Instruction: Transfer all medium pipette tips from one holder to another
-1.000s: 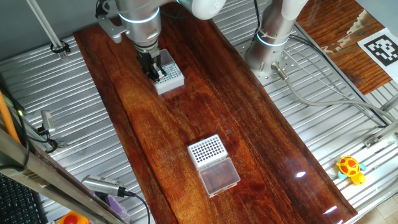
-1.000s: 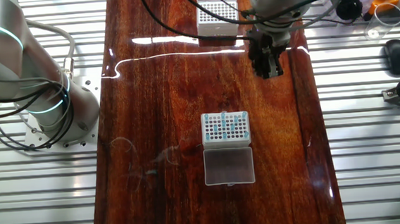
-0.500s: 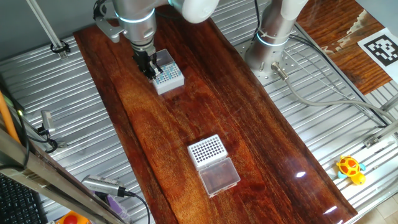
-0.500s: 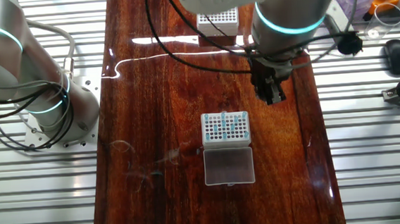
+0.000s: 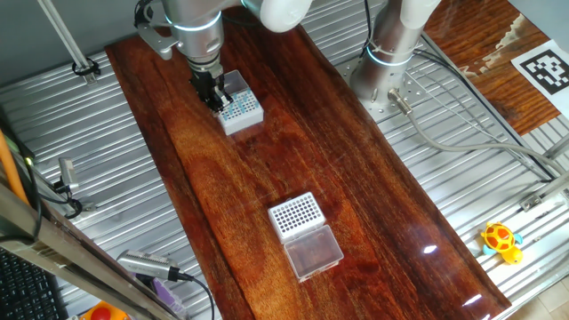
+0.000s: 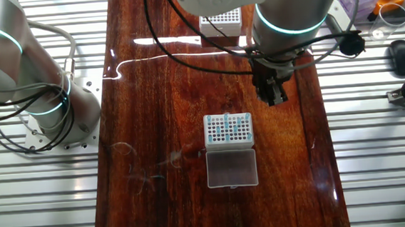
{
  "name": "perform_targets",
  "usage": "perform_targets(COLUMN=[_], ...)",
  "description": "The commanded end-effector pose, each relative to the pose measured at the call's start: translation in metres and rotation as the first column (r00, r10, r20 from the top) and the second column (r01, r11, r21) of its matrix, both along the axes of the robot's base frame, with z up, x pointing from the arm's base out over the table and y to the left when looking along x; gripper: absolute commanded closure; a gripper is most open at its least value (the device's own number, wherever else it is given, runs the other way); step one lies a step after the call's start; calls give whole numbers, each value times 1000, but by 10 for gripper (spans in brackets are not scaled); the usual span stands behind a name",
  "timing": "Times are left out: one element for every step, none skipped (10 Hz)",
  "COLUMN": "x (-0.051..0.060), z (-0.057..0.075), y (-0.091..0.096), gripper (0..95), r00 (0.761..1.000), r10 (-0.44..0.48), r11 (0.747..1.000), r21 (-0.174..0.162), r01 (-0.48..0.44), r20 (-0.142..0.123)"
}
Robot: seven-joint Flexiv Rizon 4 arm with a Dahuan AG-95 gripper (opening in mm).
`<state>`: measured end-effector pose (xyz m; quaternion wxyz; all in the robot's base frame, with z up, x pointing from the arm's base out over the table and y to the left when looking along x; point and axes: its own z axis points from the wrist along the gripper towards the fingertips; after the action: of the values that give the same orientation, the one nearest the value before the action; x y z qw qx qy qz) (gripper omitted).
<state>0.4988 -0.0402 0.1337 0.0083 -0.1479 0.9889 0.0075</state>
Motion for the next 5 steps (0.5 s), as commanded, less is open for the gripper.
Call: perform_targets(x=[1, 1, 1, 0, -1], z=[0, 0, -2, -5, -8], y=[0, 0, 0, -1, -2], gripper=[950, 950, 950, 760, 570], r00=[999, 999, 999, 999, 999], r10=[33, 33, 32, 36, 39], r11=[999, 999, 999, 999, 999], r21=[1, 0, -1, -1, -1], r01=[-33, -33, -32, -36, -39], r20=[-3, -7, -11, -17, -25])
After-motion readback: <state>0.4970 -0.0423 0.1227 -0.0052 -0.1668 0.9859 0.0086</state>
